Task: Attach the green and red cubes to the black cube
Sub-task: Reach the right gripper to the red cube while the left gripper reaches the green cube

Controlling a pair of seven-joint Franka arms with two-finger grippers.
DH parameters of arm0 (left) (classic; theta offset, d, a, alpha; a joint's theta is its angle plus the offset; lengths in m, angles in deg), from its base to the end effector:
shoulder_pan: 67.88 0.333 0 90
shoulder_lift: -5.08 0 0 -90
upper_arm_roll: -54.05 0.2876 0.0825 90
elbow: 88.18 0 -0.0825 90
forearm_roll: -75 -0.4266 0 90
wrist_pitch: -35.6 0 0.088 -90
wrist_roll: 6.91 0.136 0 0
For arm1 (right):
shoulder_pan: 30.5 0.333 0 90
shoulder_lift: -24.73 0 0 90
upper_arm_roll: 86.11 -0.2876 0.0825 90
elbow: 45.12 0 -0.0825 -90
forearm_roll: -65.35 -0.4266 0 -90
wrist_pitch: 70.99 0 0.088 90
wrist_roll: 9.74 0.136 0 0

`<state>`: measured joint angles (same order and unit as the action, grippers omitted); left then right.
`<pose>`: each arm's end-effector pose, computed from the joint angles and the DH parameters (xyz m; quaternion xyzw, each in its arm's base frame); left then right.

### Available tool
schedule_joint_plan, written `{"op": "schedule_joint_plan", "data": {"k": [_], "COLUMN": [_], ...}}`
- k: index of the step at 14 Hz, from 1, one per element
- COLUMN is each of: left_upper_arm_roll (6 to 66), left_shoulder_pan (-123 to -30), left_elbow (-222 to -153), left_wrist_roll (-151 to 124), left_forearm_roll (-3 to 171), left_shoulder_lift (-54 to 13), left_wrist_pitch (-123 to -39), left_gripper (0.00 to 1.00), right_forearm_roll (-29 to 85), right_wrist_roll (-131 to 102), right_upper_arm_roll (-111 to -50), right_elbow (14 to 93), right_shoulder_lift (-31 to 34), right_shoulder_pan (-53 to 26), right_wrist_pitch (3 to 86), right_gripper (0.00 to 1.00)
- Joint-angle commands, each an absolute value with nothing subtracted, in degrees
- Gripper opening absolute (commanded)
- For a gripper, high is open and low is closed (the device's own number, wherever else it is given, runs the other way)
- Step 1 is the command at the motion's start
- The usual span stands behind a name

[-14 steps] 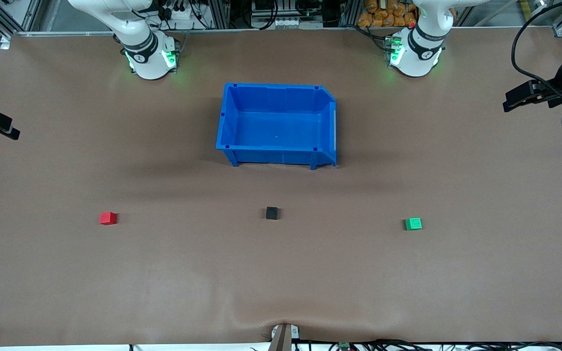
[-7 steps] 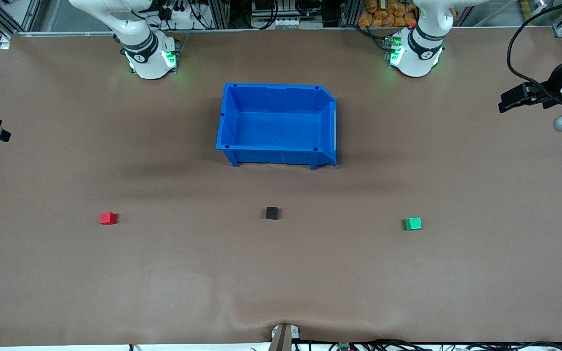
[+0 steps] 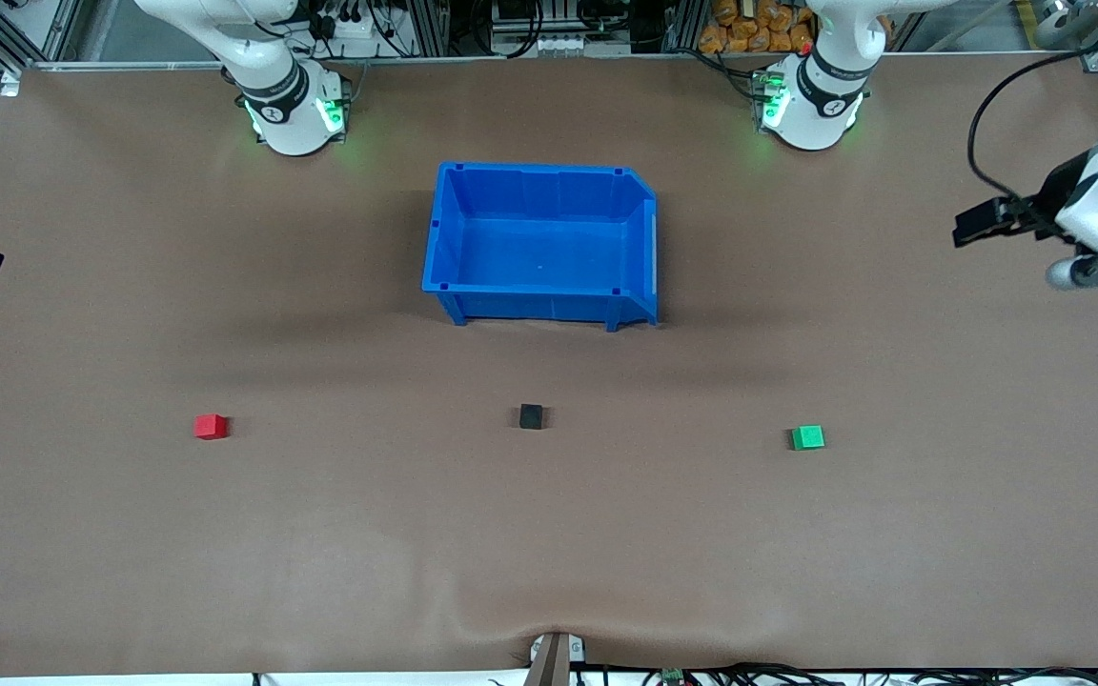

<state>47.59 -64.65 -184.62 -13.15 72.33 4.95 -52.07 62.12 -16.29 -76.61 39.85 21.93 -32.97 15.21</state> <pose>0.5817 -0.0263 0.5057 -0.9964 -0.0253 0.0754 0.0295 0.5925 -0.1153 0.5775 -0.9986 0.0457 0.0093 0.0259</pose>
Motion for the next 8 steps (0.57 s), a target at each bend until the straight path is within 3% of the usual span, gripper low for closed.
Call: {"op": "schedule_joint_plan", "data": {"k": [1,5,8], "left_upper_arm_roll": [47.5,47.4,47.4], "left_shoulder_pan": [-64.3,-64.3,-64.6], "left_elbow": [-191.3,-199.1,-199.4], "left_wrist_roll": [-13.4,-13.4,-13.5], "left_forearm_roll": [72.7,72.7,72.6], "left_shoulder_lift": [6.4,5.8,2.6], "left_wrist_pitch": [-58.6,-68.7,-72.5], "left_gripper": [1.00,1.00,1.00], "right_forearm_roll": [61.0,61.0,59.7], "right_wrist_roll": [-16.6,-16.5,-16.6], "right_upper_arm_roll": [-77.5,-77.6,-77.7], "right_elbow": [39.2,39.1,39.1], "right_shoulder_lift": [21.0,12.4,7.2], "right_shoulder_pan": [-33.1,-26.6,-23.6], "right_wrist_pitch": [12.0,11.8,12.4], "right_gripper": [1.00,1.00,1.00]}}
